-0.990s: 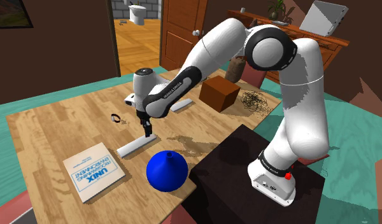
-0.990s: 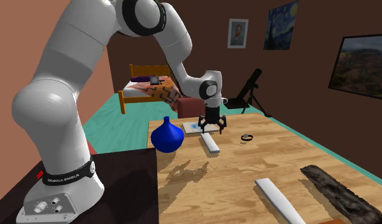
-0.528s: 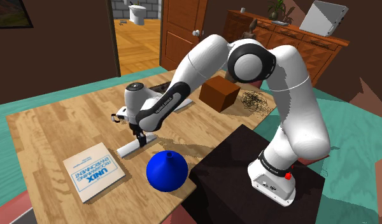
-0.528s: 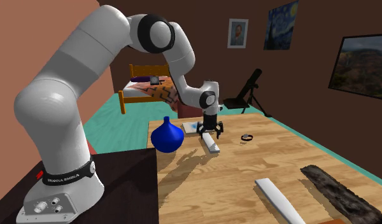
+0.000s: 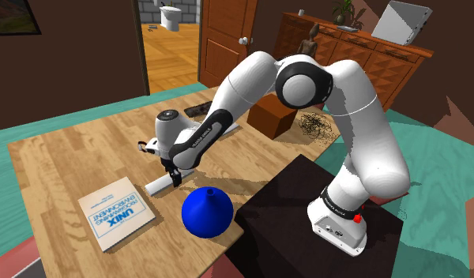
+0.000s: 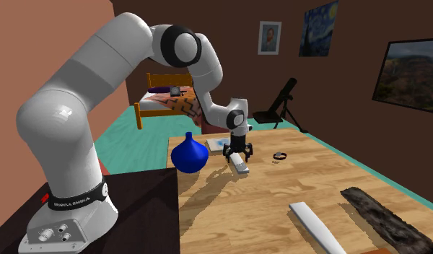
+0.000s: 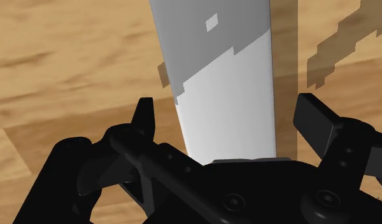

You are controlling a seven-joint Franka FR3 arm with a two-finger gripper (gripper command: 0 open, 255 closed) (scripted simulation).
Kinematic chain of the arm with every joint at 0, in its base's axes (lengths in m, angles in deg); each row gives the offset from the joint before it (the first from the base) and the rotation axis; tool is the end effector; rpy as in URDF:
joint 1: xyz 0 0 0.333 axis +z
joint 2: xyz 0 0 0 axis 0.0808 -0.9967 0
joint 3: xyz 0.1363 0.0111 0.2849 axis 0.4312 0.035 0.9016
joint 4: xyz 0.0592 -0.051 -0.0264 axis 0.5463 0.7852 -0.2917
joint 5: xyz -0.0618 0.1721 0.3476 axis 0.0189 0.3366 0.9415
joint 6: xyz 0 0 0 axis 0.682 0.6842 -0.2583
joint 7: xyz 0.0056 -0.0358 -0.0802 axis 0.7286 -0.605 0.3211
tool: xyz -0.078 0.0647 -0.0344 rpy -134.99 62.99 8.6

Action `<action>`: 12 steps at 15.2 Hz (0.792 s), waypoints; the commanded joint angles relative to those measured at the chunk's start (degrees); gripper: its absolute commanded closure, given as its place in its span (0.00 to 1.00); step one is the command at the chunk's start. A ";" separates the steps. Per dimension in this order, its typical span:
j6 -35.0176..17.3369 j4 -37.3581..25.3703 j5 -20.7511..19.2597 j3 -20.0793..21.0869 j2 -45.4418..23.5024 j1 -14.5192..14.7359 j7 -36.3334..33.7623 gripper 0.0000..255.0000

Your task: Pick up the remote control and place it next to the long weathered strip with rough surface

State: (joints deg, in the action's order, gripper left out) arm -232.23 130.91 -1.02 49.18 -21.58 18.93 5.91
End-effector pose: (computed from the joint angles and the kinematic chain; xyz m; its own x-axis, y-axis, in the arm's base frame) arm 0.5601 0.3273 0.0997 0.1906 0.9817 0.0009 0.9815 -0.1906 0.0197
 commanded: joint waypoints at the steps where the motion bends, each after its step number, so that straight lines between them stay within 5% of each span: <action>1: -0.05 -0.06 -0.01 -0.01 -0.09 0.01 0.00 0.00; 4: -0.04 -0.06 -0.01 -0.01 -0.08 0.01 0.00 0.00; 5: -0.04 -0.06 -0.01 -0.01 -0.08 0.01 0.00 1.00; 12: -0.03 -0.04 -0.01 -0.01 -0.05 -0.01 0.02 1.00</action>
State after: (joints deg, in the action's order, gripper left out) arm -232.27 130.86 -1.04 49.18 -21.60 18.92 5.94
